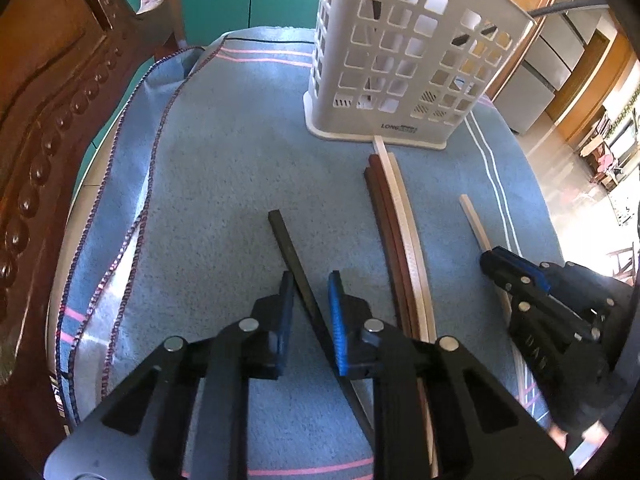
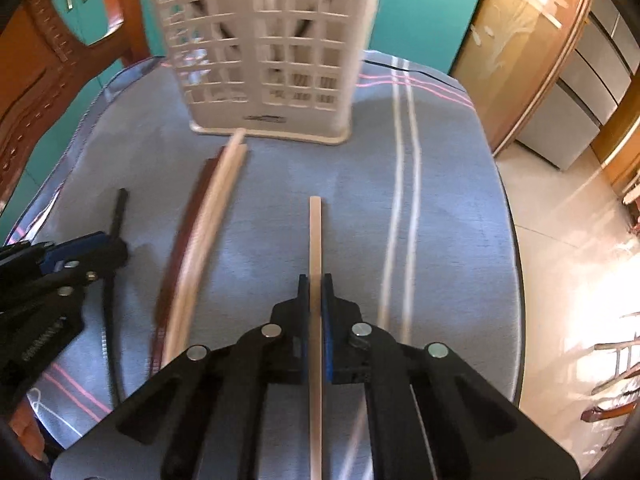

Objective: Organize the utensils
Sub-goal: 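Hold the beige chopstick in the right tool while the left tool aligns over the black chopstick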

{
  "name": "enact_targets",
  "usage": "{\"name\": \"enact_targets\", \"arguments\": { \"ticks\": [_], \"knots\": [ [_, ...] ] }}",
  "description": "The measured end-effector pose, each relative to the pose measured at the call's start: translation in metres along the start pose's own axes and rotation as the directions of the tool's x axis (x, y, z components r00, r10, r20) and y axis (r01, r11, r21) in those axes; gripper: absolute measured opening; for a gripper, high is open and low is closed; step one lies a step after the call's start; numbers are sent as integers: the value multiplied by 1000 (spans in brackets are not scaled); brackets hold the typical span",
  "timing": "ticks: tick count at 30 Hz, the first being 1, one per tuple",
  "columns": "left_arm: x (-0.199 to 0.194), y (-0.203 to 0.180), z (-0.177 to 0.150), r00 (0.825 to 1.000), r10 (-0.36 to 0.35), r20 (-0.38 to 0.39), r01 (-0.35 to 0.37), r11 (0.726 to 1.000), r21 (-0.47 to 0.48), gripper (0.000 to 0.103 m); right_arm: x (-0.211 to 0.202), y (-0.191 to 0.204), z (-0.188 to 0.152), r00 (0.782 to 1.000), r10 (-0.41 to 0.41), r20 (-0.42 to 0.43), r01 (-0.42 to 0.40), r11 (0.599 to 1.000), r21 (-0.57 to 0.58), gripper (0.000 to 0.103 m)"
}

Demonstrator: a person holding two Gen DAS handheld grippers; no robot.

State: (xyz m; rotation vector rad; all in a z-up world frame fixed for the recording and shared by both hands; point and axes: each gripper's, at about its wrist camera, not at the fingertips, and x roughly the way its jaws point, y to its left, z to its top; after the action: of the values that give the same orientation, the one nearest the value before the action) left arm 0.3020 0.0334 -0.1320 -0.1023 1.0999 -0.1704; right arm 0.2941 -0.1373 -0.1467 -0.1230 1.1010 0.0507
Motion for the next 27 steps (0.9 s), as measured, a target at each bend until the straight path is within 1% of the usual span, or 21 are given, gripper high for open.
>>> {"name": "enact_targets", "arguments": {
  "ticks": [3,4,5,6,7,9,10,11,14,15,16,17,19,21,25,27],
  "knots": [
    [-2,6,5,1000,-20,10,21,1000,-13,19,1,-8,6,999,50,-21,-50,999,-8,7],
    [-3,9,6,999,-35,16,35,999,-27,20,1,-9,8,997,70,-23,-70,997,-15,10],
    [-3,12,8,999,-51,18,52,998,-40,22,2,-11,10,996,83,-23,-84,996,-19,12],
    [-4,14,9,998,-62,21,63,997,-49,29,3,-13,12,995,102,-15,-102,995,-20,16],
    [-3,18,10,997,-75,27,76,995,-65,33,3,-15,11,993,114,-8,-114,993,-15,19],
    [-1,22,10,996,-83,33,85,993,-78,37,5,-21,12,989,147,15,-147,989,3,21],
    [2,23,11,996,-83,32,85,993,-79,40,5,-23,12,987,156,27,-156,988,8,21],
    [5,21,10,996,-86,32,88,993,-78,41,4,-27,11,986,162,35,-163,987,7,21],
    [8,16,11,997,-65,50,67,997,-38,42,3,-30,11,984,175,39,-176,984,17,21],
    [8,14,11,997,-61,50,62,998,-32,43,2,-32,11,983,180,37,-181,983,24,24],
    [8,14,11,997,-58,47,60,998,-31,43,3,-34,12,982,185,35,-186,982,26,27],
    [7,14,9,997,-60,44,61,998,-33,44,2,-36,12,981,189,35,-190,981,27,28],
    [3,15,7,997,-67,35,69,997,-42,49,0,-39,11,981,188,38,-189,982,26,29],
    [-1,15,5,998,-57,20,58,998,-39,50,-2,-43,10,982,186,41,-187,982,31,30],
    [2,24,5,999,-34,2,34,996,-87,49,0,-47,8,984,178,29,-179,983,37,31],
    [4,25,11,1000,-12,1,12,994,-110,48,1,-45,10,988,150,35,-151,988,31,31]
  ]
}}
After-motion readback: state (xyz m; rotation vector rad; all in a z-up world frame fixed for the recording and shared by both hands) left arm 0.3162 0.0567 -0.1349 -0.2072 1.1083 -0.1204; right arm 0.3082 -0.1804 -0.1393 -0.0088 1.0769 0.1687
